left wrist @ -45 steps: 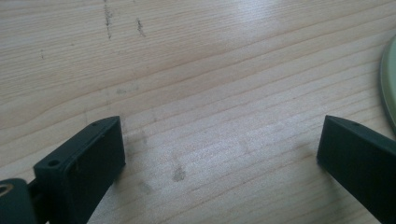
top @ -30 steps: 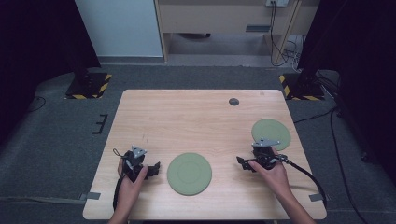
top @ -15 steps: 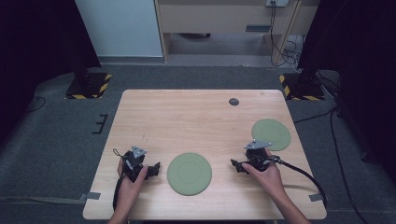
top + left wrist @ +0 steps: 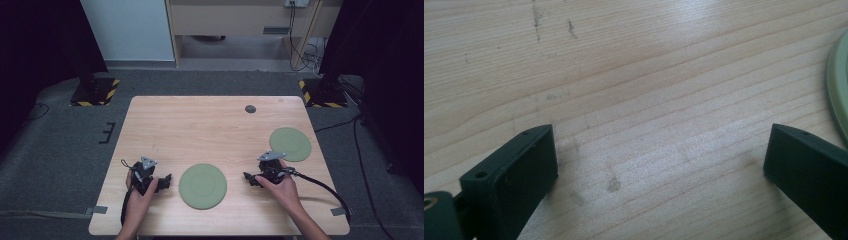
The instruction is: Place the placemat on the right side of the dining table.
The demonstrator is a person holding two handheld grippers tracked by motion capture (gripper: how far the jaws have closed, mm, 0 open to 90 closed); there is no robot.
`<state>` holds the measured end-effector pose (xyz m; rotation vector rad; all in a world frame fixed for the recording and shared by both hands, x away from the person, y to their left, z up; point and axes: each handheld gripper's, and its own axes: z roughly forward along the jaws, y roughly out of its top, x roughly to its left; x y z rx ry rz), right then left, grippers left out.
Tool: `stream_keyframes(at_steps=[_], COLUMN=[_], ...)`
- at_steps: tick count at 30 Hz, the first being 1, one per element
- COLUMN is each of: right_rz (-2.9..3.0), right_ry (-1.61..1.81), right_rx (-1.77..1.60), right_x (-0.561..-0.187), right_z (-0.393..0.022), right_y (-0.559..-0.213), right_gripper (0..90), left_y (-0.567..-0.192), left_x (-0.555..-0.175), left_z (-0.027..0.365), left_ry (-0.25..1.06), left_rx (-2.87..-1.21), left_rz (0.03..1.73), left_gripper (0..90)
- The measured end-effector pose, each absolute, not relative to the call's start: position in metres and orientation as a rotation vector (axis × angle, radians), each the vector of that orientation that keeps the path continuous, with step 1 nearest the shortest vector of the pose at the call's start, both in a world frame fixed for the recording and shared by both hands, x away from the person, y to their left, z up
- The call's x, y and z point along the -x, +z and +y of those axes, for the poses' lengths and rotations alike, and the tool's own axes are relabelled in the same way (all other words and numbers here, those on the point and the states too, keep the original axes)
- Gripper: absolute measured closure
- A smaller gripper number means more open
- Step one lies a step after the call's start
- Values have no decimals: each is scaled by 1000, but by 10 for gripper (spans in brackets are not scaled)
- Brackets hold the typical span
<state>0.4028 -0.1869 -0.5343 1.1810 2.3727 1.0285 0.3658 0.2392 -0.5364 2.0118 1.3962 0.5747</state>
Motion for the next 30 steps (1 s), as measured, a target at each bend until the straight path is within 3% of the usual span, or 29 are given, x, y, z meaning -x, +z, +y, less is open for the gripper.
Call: stream_keyframes(at_steps=[30], right_rz=[2368], right_ry=[1000], right_rx=[-1144], right_x=[-410], right_z=[-181], right_y=[-539], right_gripper=[23], left_y=[-536], left_x=[-365], left_z=[239], left_ry=[573], left_rx=[-2014], left_rz=[1394], left_gripper=[2])
